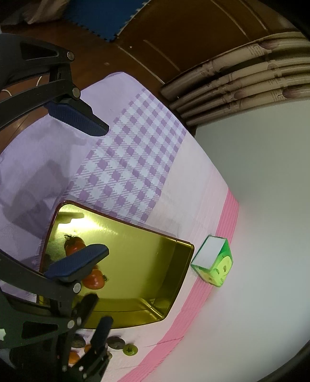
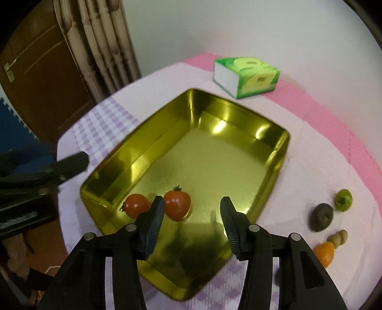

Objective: Organize fruits
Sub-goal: 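Move the right gripper back to the fruits and grasp a dark brown fruit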

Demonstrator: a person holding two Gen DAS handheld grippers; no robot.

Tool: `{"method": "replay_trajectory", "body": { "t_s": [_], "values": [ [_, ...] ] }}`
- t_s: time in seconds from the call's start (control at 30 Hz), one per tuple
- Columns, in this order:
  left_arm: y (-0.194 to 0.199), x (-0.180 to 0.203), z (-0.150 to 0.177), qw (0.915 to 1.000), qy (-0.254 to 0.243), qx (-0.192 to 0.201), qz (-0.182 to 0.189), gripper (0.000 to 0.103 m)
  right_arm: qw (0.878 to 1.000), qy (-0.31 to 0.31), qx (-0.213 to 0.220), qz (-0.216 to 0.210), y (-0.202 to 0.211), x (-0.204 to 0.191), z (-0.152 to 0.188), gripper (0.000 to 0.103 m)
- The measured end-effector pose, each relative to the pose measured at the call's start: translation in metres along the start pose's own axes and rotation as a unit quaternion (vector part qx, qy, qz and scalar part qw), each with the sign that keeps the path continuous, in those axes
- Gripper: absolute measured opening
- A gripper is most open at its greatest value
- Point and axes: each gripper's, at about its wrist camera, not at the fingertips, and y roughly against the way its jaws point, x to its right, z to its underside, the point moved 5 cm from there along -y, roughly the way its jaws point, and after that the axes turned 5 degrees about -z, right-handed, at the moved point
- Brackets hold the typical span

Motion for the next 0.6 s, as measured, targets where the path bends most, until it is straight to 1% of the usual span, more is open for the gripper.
{"method": "replay_trajectory", "body": {
  "t_s": [0.17, 0.3, 0.47, 0.6],
  "values": [
    [0.003, 0.005, 0.000, 0.9999, -0.010, 0.005, 0.005, 0.090, 1.000, -0.005, 0.019, 0.014, 0.034, 0.018, 0.014, 0.051],
    [0.004, 0.009, 0.000, 0.9998, -0.018, 0.007, 0.006, 0.090, 0.999, -0.024, 0.025, 0.036, 0.059, 0.045, 0.034, 0.051],
    [0.006, 0.012, 0.001, 0.9996, -0.025, 0.009, 0.006, 0.090, 0.995, -0.068, 0.023, 0.072, 0.092, 0.091, 0.075, 0.051],
    [0.006, 0.015, 0.002, 0.9994, -0.033, 0.010, 0.005, 0.090, 0.991, -0.100, 0.014, 0.091, 0.109, 0.120, 0.108, 0.051]
  ]
}}
